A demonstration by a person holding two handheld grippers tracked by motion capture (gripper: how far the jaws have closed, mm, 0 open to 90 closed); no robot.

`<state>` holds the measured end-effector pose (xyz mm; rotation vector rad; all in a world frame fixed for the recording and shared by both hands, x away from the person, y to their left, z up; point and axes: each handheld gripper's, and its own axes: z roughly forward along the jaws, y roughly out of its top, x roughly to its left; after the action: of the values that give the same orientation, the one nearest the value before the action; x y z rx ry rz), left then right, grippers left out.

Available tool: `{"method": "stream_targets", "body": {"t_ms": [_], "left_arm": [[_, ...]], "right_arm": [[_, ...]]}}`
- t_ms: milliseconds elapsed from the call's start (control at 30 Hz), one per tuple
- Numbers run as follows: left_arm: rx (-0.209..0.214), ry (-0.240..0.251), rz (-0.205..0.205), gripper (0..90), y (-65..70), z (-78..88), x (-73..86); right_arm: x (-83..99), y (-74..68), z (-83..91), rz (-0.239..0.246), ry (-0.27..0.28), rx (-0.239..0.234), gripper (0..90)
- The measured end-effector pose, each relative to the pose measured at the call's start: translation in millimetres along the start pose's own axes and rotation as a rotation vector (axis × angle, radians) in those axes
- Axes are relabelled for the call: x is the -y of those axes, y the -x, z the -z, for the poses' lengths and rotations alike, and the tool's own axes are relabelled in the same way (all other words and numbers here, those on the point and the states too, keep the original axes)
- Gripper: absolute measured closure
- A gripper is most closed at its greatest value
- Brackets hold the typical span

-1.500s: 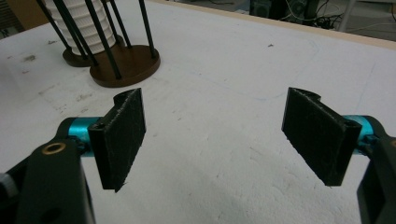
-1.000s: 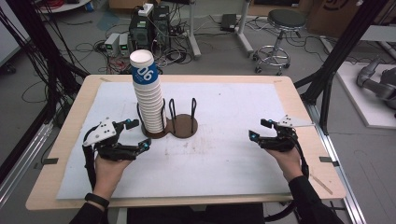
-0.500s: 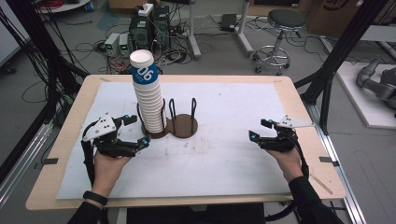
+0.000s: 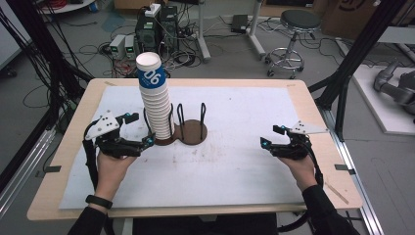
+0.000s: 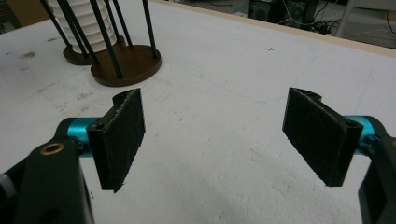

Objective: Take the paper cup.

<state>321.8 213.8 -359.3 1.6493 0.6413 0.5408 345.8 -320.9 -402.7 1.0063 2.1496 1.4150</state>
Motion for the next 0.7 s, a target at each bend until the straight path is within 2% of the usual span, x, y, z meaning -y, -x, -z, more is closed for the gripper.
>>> {"method": "stream_targets", "body": {"t_ms": [300, 433, 700], "left_arm": [[-0.031, 0.006, -0.008, 6.7, -9.9, -12.8, -11.0], [-0.056, 0.031, -0.012, 6.7, -14.4, -18.3, -17.3], [-0.078, 0.043, -0.009, 6.7, -23.1, -30.3, -27.8]], "right_arm": [[0.0, 0.4, -0.5, 0.001, 0.002, 0.003, 21.6], [0.0, 0.6, -0.6, 0.000, 0.002, 0.001, 21.6], [0.0, 0.9, -0.8, 0.004, 0.006, -0.002, 21.6]]}}
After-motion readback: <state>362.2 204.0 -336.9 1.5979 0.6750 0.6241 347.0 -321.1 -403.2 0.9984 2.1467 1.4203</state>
